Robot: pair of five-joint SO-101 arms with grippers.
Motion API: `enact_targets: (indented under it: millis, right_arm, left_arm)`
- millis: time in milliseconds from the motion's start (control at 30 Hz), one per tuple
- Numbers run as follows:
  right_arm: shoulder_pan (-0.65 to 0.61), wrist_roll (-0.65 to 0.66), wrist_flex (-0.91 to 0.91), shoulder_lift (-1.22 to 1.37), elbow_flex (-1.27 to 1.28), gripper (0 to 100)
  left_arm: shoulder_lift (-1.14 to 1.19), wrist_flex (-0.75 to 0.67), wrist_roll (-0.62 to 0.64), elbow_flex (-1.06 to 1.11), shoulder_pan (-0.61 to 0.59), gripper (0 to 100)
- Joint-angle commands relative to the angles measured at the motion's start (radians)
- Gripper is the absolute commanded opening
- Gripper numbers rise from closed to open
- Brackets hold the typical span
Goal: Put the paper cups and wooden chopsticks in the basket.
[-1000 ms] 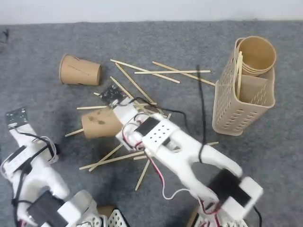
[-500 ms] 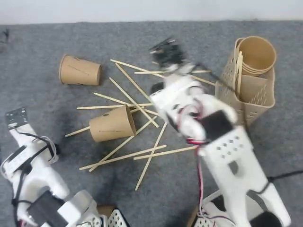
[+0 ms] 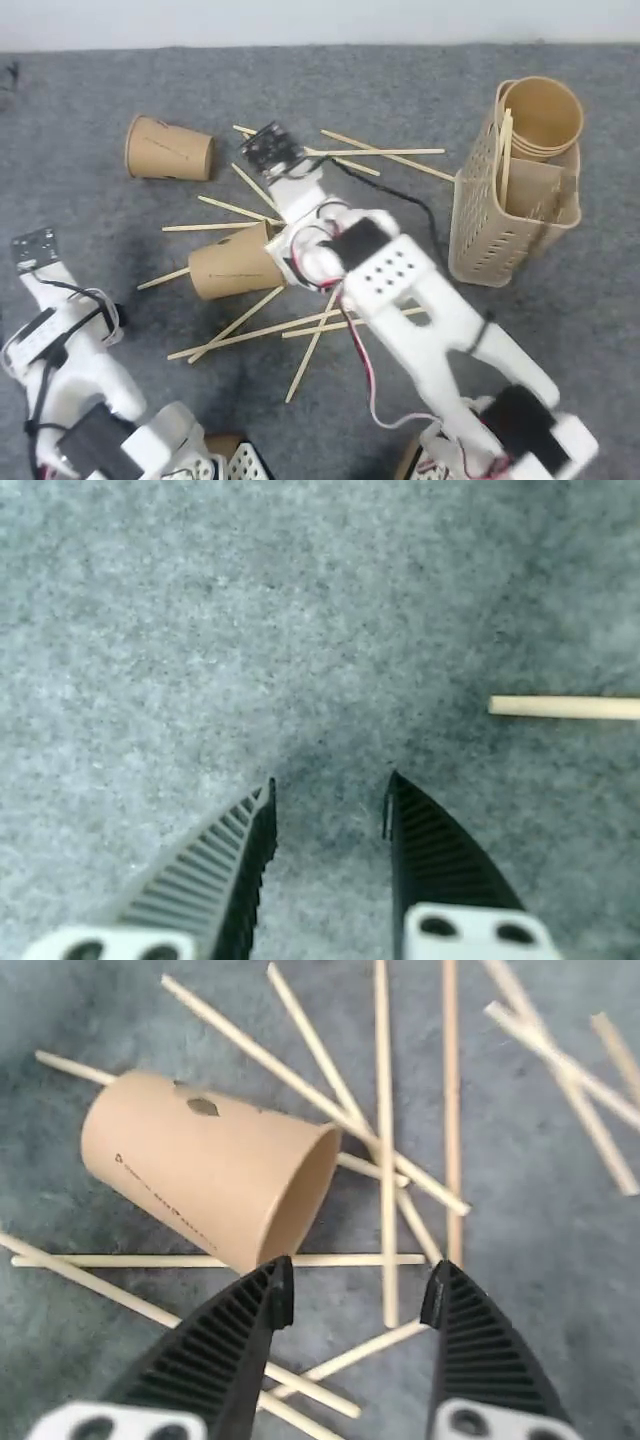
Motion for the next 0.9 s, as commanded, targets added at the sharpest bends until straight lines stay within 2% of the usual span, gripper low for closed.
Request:
enact_targets:
  millis: [0,267,533,867]
  right_arm:
    - [-0.031,-0.015,-0.067,0.054,-0.011,22.5]
    - [-0.104,-0.015,-0.105,0.12,-0.011,22.4]
    - [-0.114,-0.011,-0.154,0.206,-0.012,21.7]
    - [-0.117,0.005,-0.18,0.38,-0.127,3.3]
  left_arm:
    - [-0.034,-0.015,0.012,-0.002,-0.002,17]
    - [-0.034,-0.017,0.012,-0.002,-0.002,17]
    - [-0.034,-0.017,0.012,-0.002,-0.002,17]
    - [-0.034,-0.017,0.012,-0.002,-0.002,17]
